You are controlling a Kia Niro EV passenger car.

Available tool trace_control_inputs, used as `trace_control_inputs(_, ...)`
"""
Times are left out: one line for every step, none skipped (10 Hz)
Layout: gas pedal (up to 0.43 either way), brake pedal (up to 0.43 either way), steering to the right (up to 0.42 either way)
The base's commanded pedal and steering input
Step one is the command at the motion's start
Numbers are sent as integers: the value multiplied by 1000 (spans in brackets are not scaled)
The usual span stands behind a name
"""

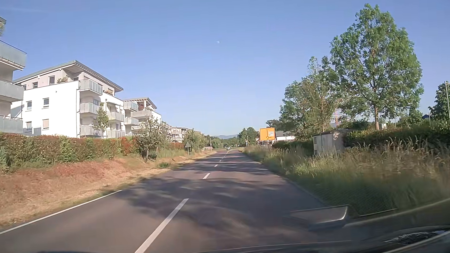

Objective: Follow the waypoints while adhering to traffic rules and regulations

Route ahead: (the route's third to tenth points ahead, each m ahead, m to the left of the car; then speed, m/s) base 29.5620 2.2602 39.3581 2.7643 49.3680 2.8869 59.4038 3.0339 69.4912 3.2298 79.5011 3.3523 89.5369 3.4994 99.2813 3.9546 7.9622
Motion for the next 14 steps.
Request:
trace_control_inputs(87,0,1)
trace_control_inputs(87,0,0)
trace_control_inputs(87,0,-1)
trace_control_inputs(87,0,-1)
trace_control_inputs(87,0,-1)
trace_control_inputs(87,0,-1)
trace_control_inputs(87,0,-1)
trace_control_inputs(87,0,-1)
trace_control_inputs(87,0,-1)
trace_control_inputs(87,0,-1)
trace_control_inputs(87,0,-1)
trace_control_inputs(87,0,-1)
trace_control_inputs(87,0,-1)
trace_control_inputs(87,0,-1)
